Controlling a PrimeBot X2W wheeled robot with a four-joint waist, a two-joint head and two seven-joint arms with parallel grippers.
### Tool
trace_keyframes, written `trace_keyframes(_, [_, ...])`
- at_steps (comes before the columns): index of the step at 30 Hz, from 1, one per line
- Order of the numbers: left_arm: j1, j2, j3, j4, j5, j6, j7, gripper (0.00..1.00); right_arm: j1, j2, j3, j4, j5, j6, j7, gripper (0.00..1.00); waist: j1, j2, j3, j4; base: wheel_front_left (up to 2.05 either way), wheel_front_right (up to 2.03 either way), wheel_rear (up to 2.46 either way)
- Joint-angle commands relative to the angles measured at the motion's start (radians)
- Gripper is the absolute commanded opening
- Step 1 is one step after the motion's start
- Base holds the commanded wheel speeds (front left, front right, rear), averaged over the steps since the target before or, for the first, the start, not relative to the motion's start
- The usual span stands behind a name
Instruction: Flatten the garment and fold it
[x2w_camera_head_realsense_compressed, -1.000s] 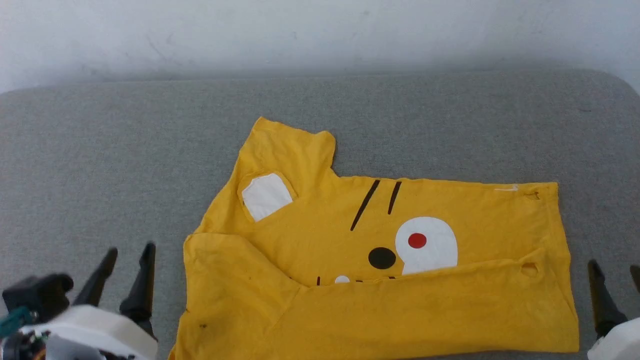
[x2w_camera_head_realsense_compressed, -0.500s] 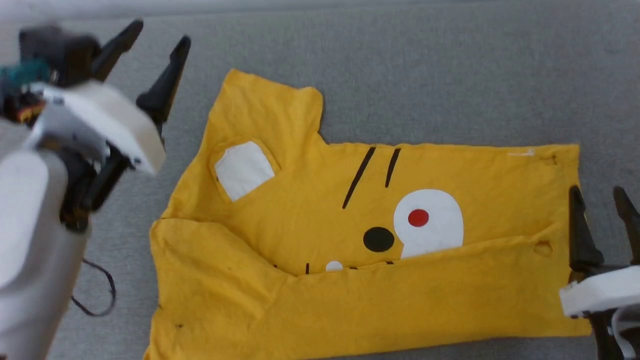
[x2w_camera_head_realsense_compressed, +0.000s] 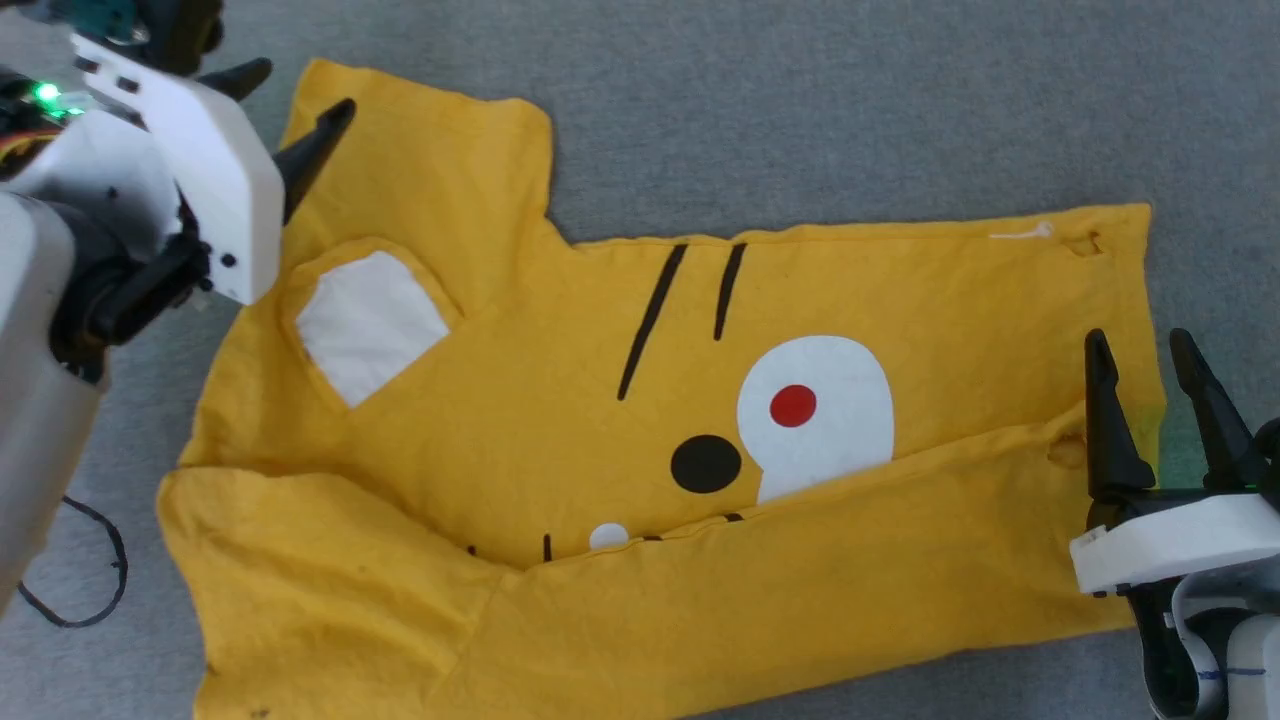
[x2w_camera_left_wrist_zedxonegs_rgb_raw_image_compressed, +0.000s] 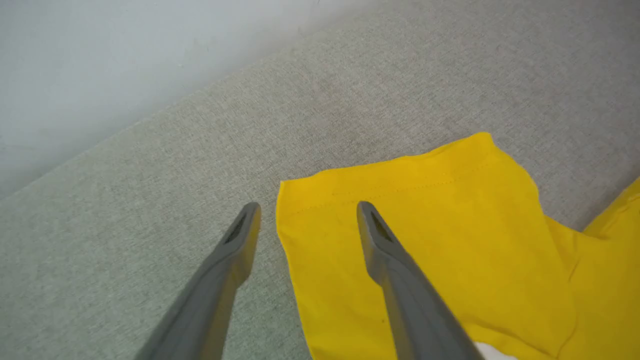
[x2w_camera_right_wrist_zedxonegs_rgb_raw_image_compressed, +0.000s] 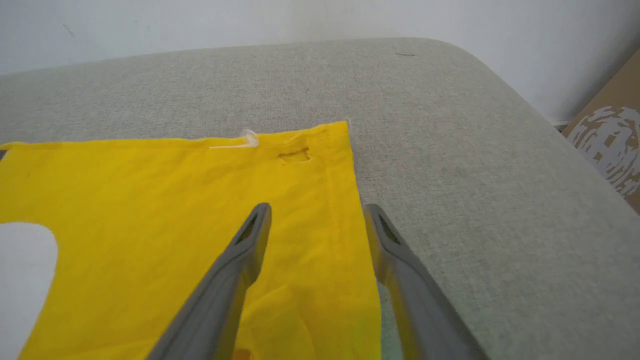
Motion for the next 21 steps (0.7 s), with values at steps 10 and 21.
trace_keyframes(10, [-0.053, 0.053, -0.056, 0.083, -0.052, -0.007, 0.027, 0.22, -0.030, 0.001, -0.007, 0.003, 0.005, -0.001, -0.013, 1.00, -0.0001, 0.0000, 0.074, -0.061, 0.00, 0.00, 0.00])
trace_keyframes(21, [-0.021, 0.058, -0.082, 0.098, -0.102, -0.007, -0.006, 0.00, -0.085, 0.001, -0.027, -0.087, -0.014, -0.001, 0.050, 1.00, -0.0001, 0.0000, 0.020, -0.037, 0.00, 0.00, 0.00])
